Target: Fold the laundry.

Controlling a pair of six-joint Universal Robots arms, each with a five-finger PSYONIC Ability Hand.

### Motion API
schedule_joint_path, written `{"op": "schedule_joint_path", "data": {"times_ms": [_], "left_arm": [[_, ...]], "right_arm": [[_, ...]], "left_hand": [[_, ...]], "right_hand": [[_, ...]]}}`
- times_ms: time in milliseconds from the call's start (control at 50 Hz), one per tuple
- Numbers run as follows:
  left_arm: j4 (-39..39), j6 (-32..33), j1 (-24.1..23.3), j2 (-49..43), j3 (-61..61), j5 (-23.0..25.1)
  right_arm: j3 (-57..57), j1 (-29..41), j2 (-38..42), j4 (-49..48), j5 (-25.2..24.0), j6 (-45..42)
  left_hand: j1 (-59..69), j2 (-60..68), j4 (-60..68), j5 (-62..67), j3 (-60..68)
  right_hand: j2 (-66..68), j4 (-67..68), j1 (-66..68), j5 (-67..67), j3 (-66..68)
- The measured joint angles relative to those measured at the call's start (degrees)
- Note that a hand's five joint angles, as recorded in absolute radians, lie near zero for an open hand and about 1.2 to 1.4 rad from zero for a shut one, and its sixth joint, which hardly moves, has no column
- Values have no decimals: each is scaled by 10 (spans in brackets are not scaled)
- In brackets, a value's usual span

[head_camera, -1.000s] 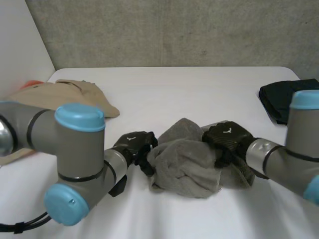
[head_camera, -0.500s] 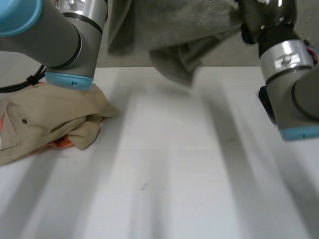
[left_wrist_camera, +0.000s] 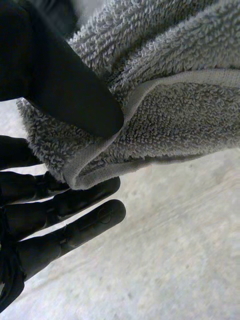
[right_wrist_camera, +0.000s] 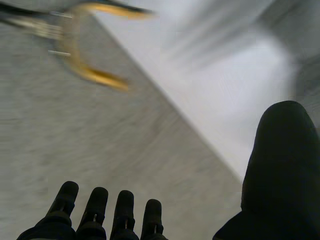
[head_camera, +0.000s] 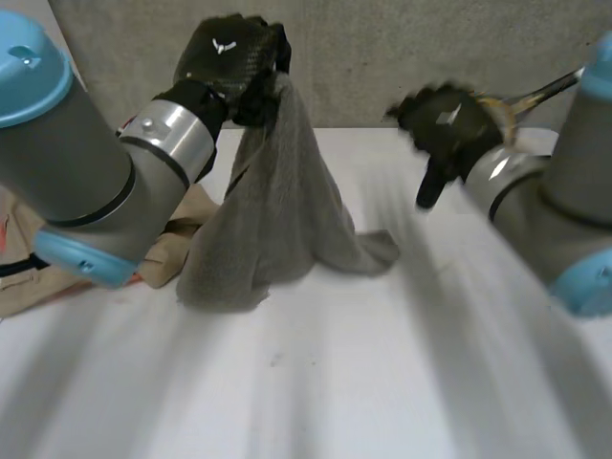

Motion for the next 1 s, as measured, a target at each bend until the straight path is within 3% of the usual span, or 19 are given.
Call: {"op": "schedule_joint_path", "data": {"times_ms": [40,280,420,500,520,540,600,620,700,720,740,780,880,940,980,1000], "left_arm": [[-17,10,-2,14,-18,6],[-46,92,-33,128,-166,16],[-43,125,-35,165,-231,15],[-39,133,-33,166,-265,15],[-37,135,-33,165,-273,15],[-35,135,-32,163,-281,15],[-20,137,-30,152,-295,15],[-15,138,-30,148,-296,15],[32,146,-27,126,-282,14],[32,146,-27,126,-282,14],[69,157,-23,114,-256,14],[114,172,-18,103,-220,13],[223,198,-1,93,-120,15],[256,202,4,91,-87,16],[302,193,13,88,-35,23],[306,189,14,87,-29,25]], "right_arm": [[-22,-7,6,4,-5,12],[-111,3,175,57,-152,56],[-104,20,203,75,-207,72],[-91,22,199,78,-228,79],[-88,22,201,78,-233,81],[-86,22,205,78,-235,82],[-93,22,218,75,-222,86],[-101,22,224,72,-206,87],[-140,22,226,49,-128,91],[-140,22,226,49,-128,91],[-160,22,213,17,-85,94],[-173,22,190,-32,-51,98],[-168,21,123,-158,-18,109],[-157,20,97,-203,-14,113],[-129,18,56,-255,-12,118],[-122,18,49,-259,-12,119]], "left_hand": [[0,0,0,0,0],[0,0,0,0,0],[0,0,0,0,0],[0,0,0,0,0],[0,0,0,0,0],[0,0,0,0,0],[0,0,0,0,0],[0,0,0,0,0],[0,1,0,0,2],[0,1,0,0,2],[0,1,0,0,2],[0,1,0,0,2],[0,1,0,0,2],[0,1,0,0,2],[0,1,0,0,2],[0,1,0,0,2]], "right_hand": [[0,0,0,0,0],[0,0,0,0,0],[0,1,0,0,1],[84,79,74,76,84],[131,131,124,127,132],[272,257,264,252,258],[521,511,510,498,512],[543,532,525,524,532],[555,564,526,538,560],[555,564,526,538,560],[555,565,526,538,560],[555,566,526,538,560],[555,566,526,538,560],[552,557,526,536,554],[293,301,265,285,300],[221,232,206,213,232]]}}
